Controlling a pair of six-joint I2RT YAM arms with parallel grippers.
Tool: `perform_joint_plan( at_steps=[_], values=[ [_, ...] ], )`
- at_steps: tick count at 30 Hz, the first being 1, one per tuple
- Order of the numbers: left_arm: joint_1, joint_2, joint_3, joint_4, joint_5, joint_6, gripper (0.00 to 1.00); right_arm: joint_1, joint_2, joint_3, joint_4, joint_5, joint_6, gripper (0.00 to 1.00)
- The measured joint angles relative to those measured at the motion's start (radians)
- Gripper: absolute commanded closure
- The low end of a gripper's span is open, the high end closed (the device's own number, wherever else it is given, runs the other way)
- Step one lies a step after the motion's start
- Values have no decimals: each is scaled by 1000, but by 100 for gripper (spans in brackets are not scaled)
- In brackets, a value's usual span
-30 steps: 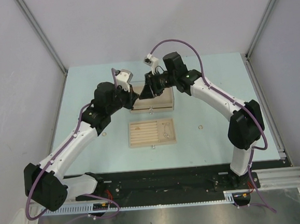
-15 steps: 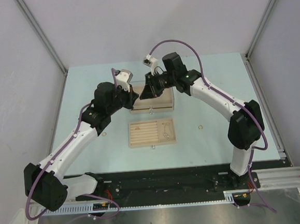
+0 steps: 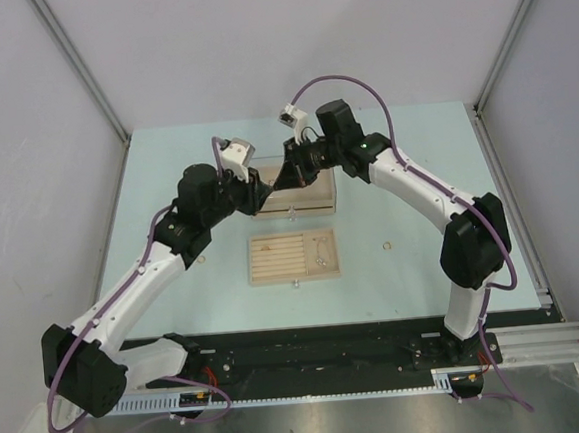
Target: Organize the mixed jewelry
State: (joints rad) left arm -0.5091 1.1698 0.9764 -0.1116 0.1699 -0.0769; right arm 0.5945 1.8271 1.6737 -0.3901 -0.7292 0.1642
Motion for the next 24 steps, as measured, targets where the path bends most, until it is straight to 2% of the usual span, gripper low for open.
perform_joint_plan(
  at_steps=[3, 9, 13, 24],
  values=[
    [0, -16, 0, 1, 18, 7, 44, -12, 0, -7, -1, 4, -9, 100],
    [20, -38, 0, -2, 64, 17, 36, -47, -16, -57, -6, 8, -37, 100],
    [57, -48, 0, -2, 163, 54, 35, -72, -43, -80, -13, -13, -63, 100],
    [118, -53, -14, 21, 583, 170, 36, -73, -137, -105, -59, -181, -179, 100]
  ],
)
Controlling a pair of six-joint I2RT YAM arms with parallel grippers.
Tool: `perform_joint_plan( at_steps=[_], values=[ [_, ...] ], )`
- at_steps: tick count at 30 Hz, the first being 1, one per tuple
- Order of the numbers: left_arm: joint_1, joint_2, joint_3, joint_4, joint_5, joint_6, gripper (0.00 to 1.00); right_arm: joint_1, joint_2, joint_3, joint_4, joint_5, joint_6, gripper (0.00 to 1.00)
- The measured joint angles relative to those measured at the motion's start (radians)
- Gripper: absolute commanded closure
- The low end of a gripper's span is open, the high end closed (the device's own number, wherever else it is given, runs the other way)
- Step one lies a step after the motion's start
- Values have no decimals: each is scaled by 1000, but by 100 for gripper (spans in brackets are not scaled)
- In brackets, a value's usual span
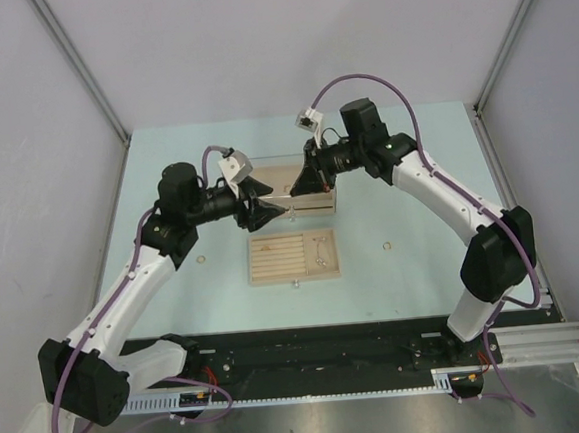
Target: Organize the mixed jewelry
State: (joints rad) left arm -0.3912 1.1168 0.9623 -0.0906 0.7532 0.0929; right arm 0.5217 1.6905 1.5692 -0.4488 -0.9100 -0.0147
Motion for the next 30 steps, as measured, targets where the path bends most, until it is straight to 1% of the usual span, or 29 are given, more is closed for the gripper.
perform_joint_plan(
  at_steps=[4, 7, 10, 13, 14, 18, 23, 30],
  values=[
    [2, 7, 0, 4, 92, 11, 36, 25, -10, -1, -26, -32, -42, 100],
    [3, 18, 0, 6, 131, 13, 36, 40, -10, -1, -46, -49, -64, 100],
    [4, 31, 0, 6, 156, 13, 39, 53, -10, -2, -59, -57, -81, 100],
    [9, 47, 0, 6, 179, 13, 46, 58, -14, -6, -62, -60, -93, 100],
    [12, 53, 0, 6, 190, 10, 50, 58, -16, -9, -63, -60, -95, 100],
    [34, 77, 0, 8, 234, -1, 57, 58, -28, -21, -66, -61, -101, 100],
    [55, 89, 0, 18, 284, -17, 61, 58, -45, -32, -67, -64, -114, 100],
    [58, 98, 3, 27, 328, -32, 62, 62, -49, -32, -70, -67, -119, 100]
  ],
)
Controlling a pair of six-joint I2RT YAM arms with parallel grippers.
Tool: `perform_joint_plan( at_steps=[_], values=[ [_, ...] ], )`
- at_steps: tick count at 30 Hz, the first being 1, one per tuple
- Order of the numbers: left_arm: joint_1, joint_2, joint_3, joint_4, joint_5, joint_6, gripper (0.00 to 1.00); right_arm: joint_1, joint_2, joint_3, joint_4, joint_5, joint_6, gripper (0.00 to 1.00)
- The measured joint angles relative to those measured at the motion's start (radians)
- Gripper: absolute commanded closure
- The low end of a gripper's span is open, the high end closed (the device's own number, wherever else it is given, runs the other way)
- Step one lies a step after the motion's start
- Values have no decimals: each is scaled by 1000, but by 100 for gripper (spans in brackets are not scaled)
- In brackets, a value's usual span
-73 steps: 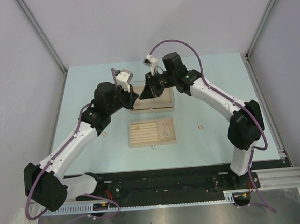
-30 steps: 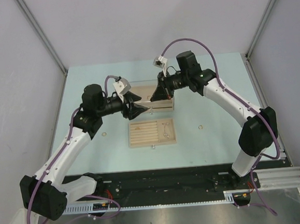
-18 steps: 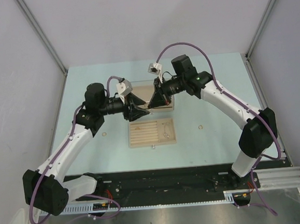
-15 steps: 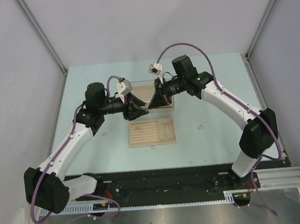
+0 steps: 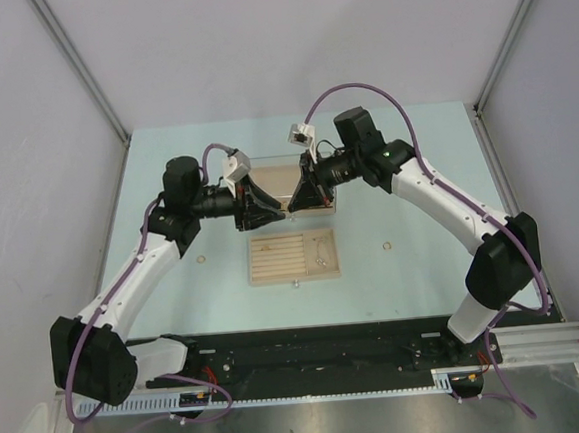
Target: Organize the mixed jewelry
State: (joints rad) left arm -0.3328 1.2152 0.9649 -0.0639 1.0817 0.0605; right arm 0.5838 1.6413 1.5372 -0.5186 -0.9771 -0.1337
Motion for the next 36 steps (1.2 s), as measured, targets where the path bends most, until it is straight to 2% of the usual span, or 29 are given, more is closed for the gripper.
perform_joint_plan(
  at_steps=[11, 13, 16, 17, 21, 28, 36],
  values=[
    [5, 16, 6, 2, 28, -16, 74, 13, 0, 0, -7, 0, -10, 100],
    [6, 17, 6, 2, 29, -18, 79, 15, 0, 0, -9, 0, -14, 100],
    [8, 23, 6, 1, 29, -23, 95, 18, 0, 0, -14, 1, -18, 100],
    [10, 25, 6, 1, 29, -26, 96, 19, 0, 0, -16, 1, -19, 100],
    [11, 31, 6, -2, 30, -35, 97, 23, 0, 0, -23, 10, -22, 100],
    [12, 33, 6, -2, 30, -38, 91, 26, 0, 0, -24, 24, -23, 100],
    [16, 33, 6, -2, 30, -62, 94, 30, 0, 0, -23, 45, -23, 100]
  ],
)
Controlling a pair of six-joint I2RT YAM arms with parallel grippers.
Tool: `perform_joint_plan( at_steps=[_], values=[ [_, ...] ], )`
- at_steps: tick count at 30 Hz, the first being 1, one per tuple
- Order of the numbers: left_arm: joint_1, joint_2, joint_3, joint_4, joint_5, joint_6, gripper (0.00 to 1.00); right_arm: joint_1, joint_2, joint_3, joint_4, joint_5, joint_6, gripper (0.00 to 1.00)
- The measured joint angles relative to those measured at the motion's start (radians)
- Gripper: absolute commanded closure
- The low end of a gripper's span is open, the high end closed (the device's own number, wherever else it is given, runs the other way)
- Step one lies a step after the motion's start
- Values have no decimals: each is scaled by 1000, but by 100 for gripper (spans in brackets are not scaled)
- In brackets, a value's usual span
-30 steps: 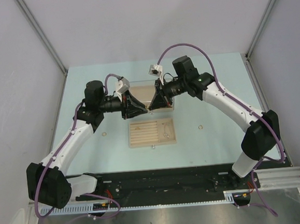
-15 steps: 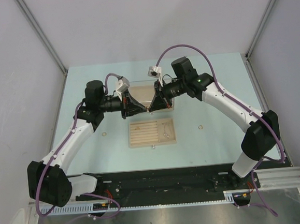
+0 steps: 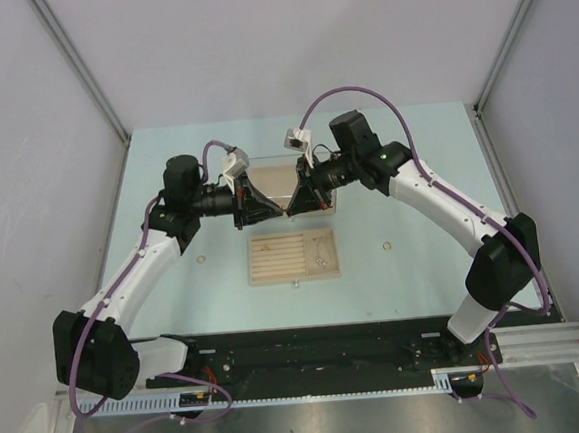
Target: Organize the mixed jewelry
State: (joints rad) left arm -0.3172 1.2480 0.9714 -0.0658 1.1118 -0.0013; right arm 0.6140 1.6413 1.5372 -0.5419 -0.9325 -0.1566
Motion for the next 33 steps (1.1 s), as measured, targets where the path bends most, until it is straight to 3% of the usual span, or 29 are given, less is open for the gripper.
perform_joint_plan(
  at_steps=[8, 13, 16, 25, 33],
  values=[
    [3, 0, -1, 3, 2, -19, 100, 5, 0, 0, 0, 12, 0, 99],
    [4, 0, -10, 30, 11, -31, 100, 7, 0, 1, -4, 13, 0, 74],
    [0, -8, -10, 42, 25, -32, 100, 17, 3, 1, -11, 28, -3, 65],
    [-8, -24, 6, -45, 12, 65, 100, 20, 3, 1, -39, 46, -29, 60],
    [-8, -15, 92, -225, -63, 236, 100, -26, -6, 1, -105, 71, -74, 59]
  ],
)
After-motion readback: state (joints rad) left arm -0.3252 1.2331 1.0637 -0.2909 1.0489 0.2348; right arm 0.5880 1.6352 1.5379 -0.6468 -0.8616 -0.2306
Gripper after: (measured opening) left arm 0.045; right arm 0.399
